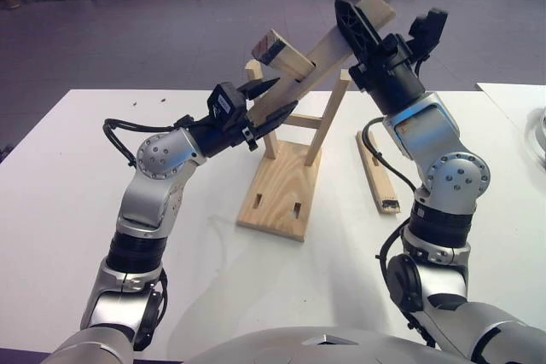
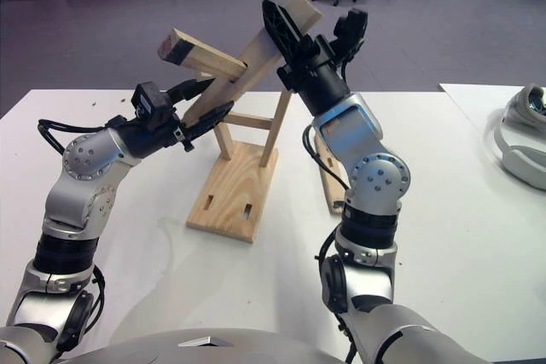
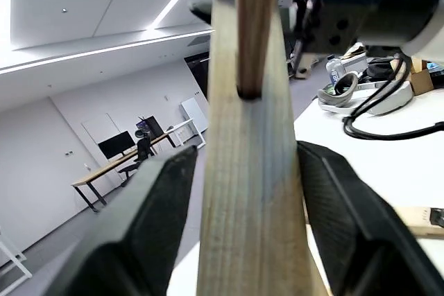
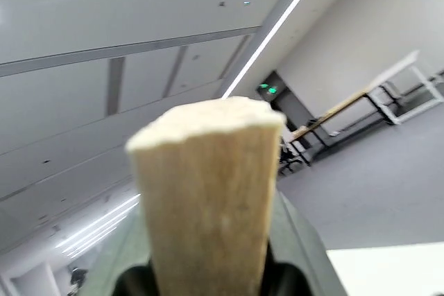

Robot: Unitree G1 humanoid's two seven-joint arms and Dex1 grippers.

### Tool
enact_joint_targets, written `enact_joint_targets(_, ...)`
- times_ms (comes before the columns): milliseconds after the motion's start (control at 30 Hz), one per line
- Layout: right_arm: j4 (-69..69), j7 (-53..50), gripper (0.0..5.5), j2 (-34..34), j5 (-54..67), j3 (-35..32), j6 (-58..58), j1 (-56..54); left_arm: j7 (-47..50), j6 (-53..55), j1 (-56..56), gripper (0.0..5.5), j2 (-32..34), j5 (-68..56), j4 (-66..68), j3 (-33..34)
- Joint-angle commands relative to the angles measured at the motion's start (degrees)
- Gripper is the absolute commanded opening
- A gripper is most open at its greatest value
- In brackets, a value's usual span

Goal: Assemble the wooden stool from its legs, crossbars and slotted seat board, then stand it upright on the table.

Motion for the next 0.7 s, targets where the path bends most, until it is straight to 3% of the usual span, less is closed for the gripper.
enact_joint_targets(33, -10.7, -3.1, 1.03, 1.5, -4.6, 0.4, -2.6, 18.5, 2.6, -0.4, 8.9, 3.38, 2.1, 2.1, 5.3, 4.5)
enact_joint_targets(167, -14.5, -4.4, 1.03, 2.8, -8.2, 1.3, -4.1, 33.1, 9.0, -2.8, 13.5, 4.10, 3.5, 11.7, 15.4, 3.7)
enact_joint_targets(367, -13.6, -7.7, 1.03, 1.5, -5.9, -0.3, -3.0, 38.7, 10.4, -1.7, 15.1, 4.16, 5.7, 26.1, 24.5, -6.6)
enact_joint_targets(700, -14.1, -15.3, 1.04, -5.5, -11.0, -1.9, -1.0, 36.8, 2.0, 17.7, 18.4, 4.16, 4.0, 20.5, 6.7, -11.1)
